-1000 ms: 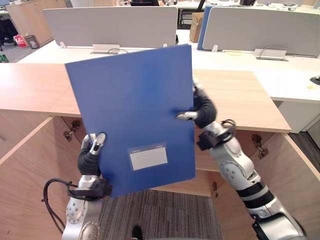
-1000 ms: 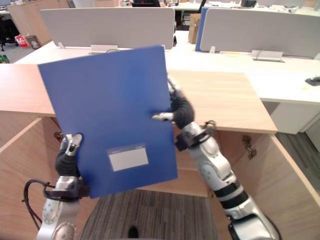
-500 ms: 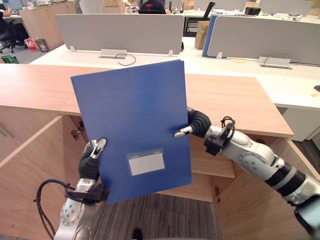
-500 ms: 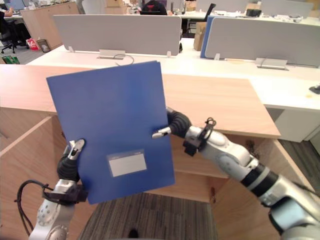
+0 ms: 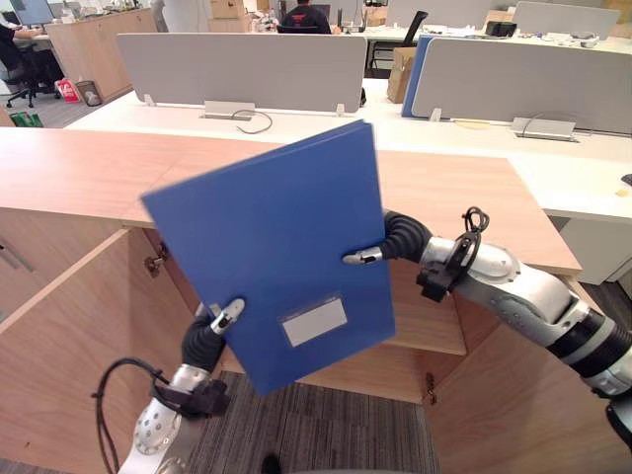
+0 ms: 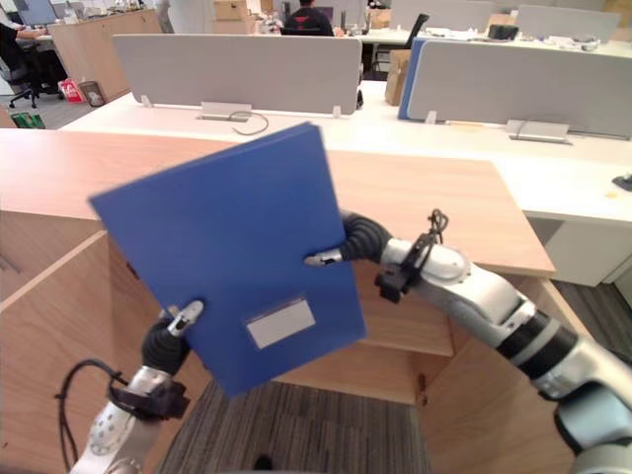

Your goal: Walk over to the cabinet, pick up the folder, carry it to the office cabinet, place the folder inside the office cabinet, then close the office cabinet door

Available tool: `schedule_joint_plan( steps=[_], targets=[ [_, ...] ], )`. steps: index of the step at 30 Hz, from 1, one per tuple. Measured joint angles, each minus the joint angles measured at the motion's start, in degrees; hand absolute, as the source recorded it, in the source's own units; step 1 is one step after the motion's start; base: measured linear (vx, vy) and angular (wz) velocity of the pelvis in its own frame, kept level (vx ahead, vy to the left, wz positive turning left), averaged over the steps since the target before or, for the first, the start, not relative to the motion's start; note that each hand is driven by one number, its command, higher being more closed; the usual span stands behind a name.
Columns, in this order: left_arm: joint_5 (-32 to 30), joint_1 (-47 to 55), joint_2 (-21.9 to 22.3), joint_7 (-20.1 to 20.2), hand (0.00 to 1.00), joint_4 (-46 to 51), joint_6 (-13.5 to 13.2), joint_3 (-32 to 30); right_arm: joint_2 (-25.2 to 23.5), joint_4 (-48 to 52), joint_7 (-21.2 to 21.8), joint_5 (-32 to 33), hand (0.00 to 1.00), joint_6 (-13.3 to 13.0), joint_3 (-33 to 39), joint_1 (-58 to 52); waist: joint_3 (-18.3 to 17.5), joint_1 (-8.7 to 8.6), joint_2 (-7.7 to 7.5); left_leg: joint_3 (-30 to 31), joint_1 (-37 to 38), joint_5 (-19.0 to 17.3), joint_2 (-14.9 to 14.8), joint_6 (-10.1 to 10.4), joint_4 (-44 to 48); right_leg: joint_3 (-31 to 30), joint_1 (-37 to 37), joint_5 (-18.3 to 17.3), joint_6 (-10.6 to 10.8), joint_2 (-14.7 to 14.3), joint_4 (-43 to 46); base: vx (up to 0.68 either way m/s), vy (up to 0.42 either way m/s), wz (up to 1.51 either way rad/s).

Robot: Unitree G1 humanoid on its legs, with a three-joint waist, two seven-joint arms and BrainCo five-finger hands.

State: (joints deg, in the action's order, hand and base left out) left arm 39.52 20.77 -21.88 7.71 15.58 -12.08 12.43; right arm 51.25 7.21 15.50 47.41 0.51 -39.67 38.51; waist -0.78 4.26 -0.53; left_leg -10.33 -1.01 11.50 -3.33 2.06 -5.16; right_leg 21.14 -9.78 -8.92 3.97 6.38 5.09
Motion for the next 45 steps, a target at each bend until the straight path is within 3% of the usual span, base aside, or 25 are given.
schedule_joint_plan(
  steps=[2,6,9,13,16,21,25,31,35,36,37,39,40,42,44,45],
  targets=[
    [3.9,0.5,1.1,1.5,0.00,-3.0,1.2,0.2,-2.4,-0.2,-0.2,-4.1,1.00,0.2,0.0,-0.1,0.0,0.02,0.00,0.0,0.0,0.0,0.0,0.0,0.0,-0.1,0.2,0.0,0.0,0.0,0.2,0.00,0.000,0.00],
    [5.6,0.8,3.9,3.2,0.00,-9.2,2.3,0.7,-6.4,-0.2,-0.3,-10.4,1.00,0.2,0.9,-1.4,-0.1,-0.03,0.00,-0.1,-0.2,0.1,0.1,-0.1,0.0,-0.1,0.5,0.0,0.0,0.2,0.5,0.00,0.000,0.00],
    [5.6,0.4,8.4,3.2,0.00,-18.0,4.2,-1.0,-14.6,-0.2,-1.5,-21.4,1.00,-0.3,8.4,-5.0,-0.2,-0.12,0.28,-0.1,-0.3,0.2,0.1,-0.2,-0.2,-0.1,0.8,-0.1,0.0,0.5,0.6,0.00,0.000,0.00],
    [5.0,0.3,13.0,2.8,0.00,-30.1,6.5,-5.3,-23.9,-0.1,-5.6,-37.7,1.00,-5.3,16.6,-6.3,-0.4,-0.51,0.60,-0.2,-0.3,0.3,0.1,-0.3,-0.2,-0.1,0.9,-0.1,0.1,0.6,0.6,0.00,0.000,0.00],
    [2.6,0.0,14.6,2.4,0.00,-37.7,6.9,-8.6,-27.4,-0.1,-6.6,-42.5,1.00,-6.6,17.1,-9.3,-0.4,-0.58,0.61,-0.1,-0.4,0.3,0.1,-0.3,-0.2,0.0,0.9,-0.1,0.1,0.6,0.5,0.00,0.000,0.00],
    [-1.6,-1.9,15.0,0.2,0.00,-54.4,7.3,-12.9,-28.3,-0.9,-6.4,-49.3,1.00,-7.0,13.0,-17.5,-0.5,-0.50,0.46,0.0,-0.8,0.3,-0.3,-0.3,-0.2,-0.1,1.0,-0.1,0.0,0.4,0.2,0.00,0.000,0.00],
    [-4.1,-1.5,14.9,-1.1,0.00,-62.9,7.3,-16.0,-27.8,-7.4,-6.8,-57.6,1.00,-9.4,9.1,-21.2,-0.3,-0.58,0.43,0.0,-0.8,0.2,-0.5,-0.2,-0.2,0.0,1.0,-0.1,0.0,0.2,0.1,0.00,0.000,0.00],
    [-14.8,-1.2,13.6,-1.8,0.00,-70.8,7.2,-18.8,-22.5,-26.0,-8.0,-80.4,1.00,-14.7,-3.5,-22.1,2.1,-0.12,0.20,0.5,-1.6,-0.2,-0.6,0.2,-0.2,0.6,1.5,-0.7,0.1,-0.1,0.1,0.00,-0.001,0.04],
    [-18.3,-1.2,13.6,-1.8,0.00,-71.5,7.2,-19.9,-23.4,-35.4,-7.9,-82.4,1.00,-15.2,0.3,-21.8,3.9,0.33,0.32,0.6,-3.1,-0.1,-0.2,0.3,-0.1,0.7,3.0,-0.7,0.4,0.1,0.4,0.01,-0.001,0.02],
    [-18.5,-1.3,13.7,-1.8,0.00,-71.5,7.2,-19.9,-25.2,-39.5,-8.0,-82.1,1.00,-14.5,5.3,-21.7,4.7,0.46,0.47,0.7,-3.1,0.0,0.0,0.0,0.0,0.8,3.2,-0.8,0.4,0.5,0.8,0.06,-0.001,0.02],
    [-18.5,-1.7,13.8,-1.8,0.00,-71.4,7.2,-19.9,-28.4,-44.9,-8.6,-78.4,1.00,-11.6,13.8,-20.3,5.1,0.45,0.80,0.6,-4.3,0.1,0.3,-0.1,0.1,0.8,4.9,-1.4,0.6,0.9,2.0,0.06,0.001,0.01],
    [-18.4,-2.5,13.9,-1.8,0.00,-71.4,7.1,-20.0,-30.8,-48.9,-9.8,-74.1,1.00,-9.5,21.6,-17.7,6.2,0.55,1.30,0.6,-5.3,0.2,0.5,-0.2,0.1,0.8,6.1,-1.5,0.7,1.1,2.8,0.04,0.005,0.01],
    [-18.4,-3.8,14.1,-2.1,0.00,-71.3,7.1,-20.2,-32.7,-53.1,-12.4,-67.2,1.00,-7.1,31.3,-12.8,8.4,0.68,2.10,0.6,-6.5,0.3,0.6,-0.4,0.7,0.8,7.6,-1.7,1.0,1.6,4.2,0.00,0.000,0.00],
    [-18.4,-5.6,14.6,-2.9,0.00,-71.3,7.0,-20.3,-33.4,-55.7,-17.5,-56.9,1.00,-5.2,41.2,-6.9,10.7,1.15,2.85,0.7,-9.1,-0.2,0.8,-1.0,2.7,0.8,10.5,-2.8,1.0,2.8,7.6,0.00,0.006,0.07],
    [-18.4,-7.2,15.1,-3.6,0.00,-71.1,6.9,-20.3,-33.5,-55.1,-22.4,-45.5,1.00,-5.0,47.4,-2.6,14.1,1.57,3.21,0.6,-10.5,-2.0,1.5,-2.4,6.8,0.8,11.9,-4.7,1.4,5.2,12.9,-0.01,0.014,0.12],
    [-18.5,-7.4,15.5,-3.8,0.00,-70.5,6.8,-20.5,-33.8,-52.7,-24.6,-38.3,1.00,-4.9,49.4,-1.7,15.2,1.56,3.32,0.4,-12.1,-4.6,1.7,-2.7,11.2,0.8,12.9,-6.1,1.9,6.7,16.8,-0.03,0.008,0.14]
  ],
)
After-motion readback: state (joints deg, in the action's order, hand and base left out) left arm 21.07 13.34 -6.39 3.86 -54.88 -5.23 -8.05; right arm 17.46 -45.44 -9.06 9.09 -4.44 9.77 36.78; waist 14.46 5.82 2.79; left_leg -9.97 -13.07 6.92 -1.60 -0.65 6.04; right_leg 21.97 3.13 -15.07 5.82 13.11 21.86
